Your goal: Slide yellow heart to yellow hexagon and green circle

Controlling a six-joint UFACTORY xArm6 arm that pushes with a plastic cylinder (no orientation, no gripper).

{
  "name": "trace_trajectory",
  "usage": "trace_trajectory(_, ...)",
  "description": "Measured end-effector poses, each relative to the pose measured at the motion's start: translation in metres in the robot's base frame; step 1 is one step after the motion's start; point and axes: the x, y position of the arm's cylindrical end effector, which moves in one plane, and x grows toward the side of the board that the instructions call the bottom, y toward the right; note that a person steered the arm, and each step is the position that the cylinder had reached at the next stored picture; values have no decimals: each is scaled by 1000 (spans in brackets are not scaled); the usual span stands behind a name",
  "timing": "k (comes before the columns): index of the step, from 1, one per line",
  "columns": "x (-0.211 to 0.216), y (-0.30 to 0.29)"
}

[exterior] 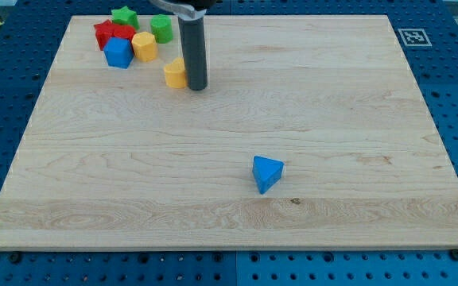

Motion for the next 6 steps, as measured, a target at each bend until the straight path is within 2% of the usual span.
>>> trace_trajectory(1, 27, -1)
trace_trajectory(2, 18, -22)
trace_trajectory(3, -28, -25)
trace_trajectory(6, -66, -32)
